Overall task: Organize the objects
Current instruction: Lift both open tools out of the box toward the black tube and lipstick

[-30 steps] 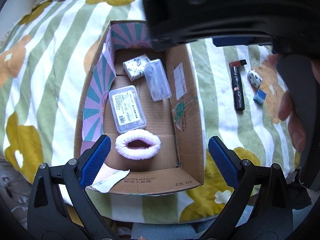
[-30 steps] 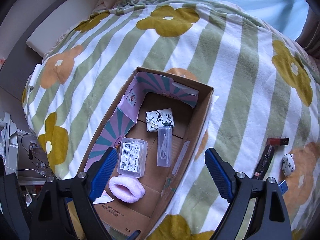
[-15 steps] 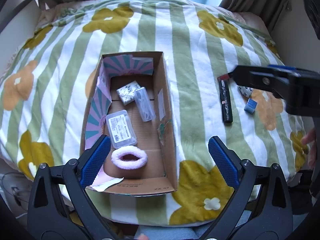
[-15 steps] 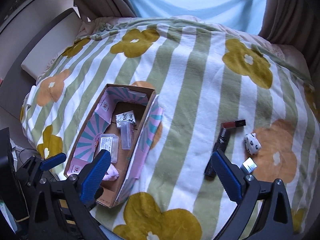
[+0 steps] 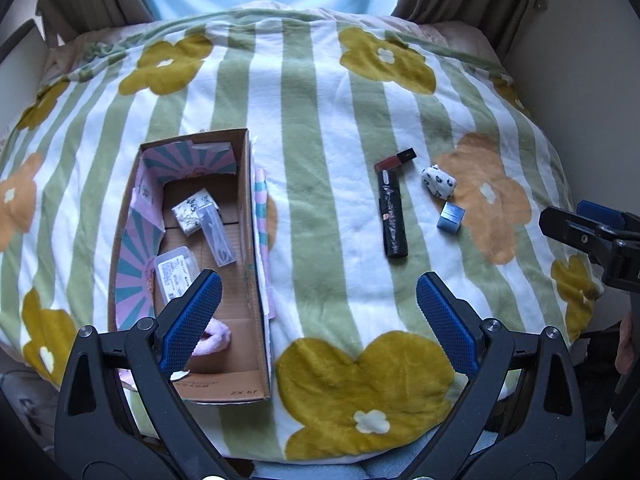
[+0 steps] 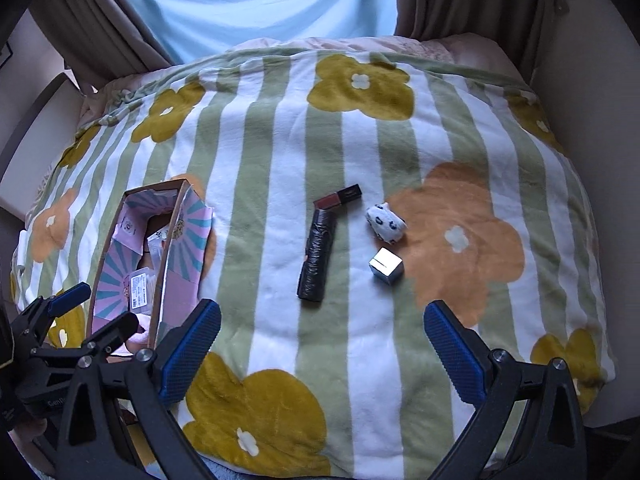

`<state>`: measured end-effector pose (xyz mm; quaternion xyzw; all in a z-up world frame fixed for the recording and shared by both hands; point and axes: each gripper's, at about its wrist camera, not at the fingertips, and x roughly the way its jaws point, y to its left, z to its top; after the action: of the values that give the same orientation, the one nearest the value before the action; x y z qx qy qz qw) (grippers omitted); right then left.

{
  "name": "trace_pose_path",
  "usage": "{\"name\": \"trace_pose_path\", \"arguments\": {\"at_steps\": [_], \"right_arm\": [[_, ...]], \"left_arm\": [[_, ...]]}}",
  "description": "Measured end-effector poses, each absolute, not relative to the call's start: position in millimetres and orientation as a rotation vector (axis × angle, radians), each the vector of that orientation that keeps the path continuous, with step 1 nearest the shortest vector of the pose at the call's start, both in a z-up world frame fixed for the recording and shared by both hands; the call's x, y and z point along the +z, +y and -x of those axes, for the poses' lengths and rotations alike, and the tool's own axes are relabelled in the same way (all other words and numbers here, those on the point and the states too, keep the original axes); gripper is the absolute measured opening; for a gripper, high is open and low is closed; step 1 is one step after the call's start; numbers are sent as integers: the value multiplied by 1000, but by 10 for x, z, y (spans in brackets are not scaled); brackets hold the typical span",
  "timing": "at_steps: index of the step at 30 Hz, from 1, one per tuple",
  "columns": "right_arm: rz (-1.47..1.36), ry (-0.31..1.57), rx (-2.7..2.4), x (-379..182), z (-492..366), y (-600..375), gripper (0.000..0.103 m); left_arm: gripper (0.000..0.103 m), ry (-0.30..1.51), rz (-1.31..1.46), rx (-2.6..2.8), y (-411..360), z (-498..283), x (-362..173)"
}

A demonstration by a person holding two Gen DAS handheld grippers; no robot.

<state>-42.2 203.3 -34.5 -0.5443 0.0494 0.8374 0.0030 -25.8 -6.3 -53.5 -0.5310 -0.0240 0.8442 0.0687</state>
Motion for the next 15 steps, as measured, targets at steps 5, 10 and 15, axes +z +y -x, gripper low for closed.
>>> {"name": "trace_pose_path", "arguments": {"at_steps": [5, 10, 15], "right_arm": [[1686, 204, 2612, -377, 303, 2229, 101], [1658, 186, 2627, -384, 261, 2338, 101], [1649, 155, 2672, -413, 278, 2411, 101]], "left_arm": [[97, -71, 1578, 2529, 101, 277, -493], [97, -71, 1585, 2513, 224, 289, -511], [97, -92, 1596, 2499, 335, 353, -559]]}}
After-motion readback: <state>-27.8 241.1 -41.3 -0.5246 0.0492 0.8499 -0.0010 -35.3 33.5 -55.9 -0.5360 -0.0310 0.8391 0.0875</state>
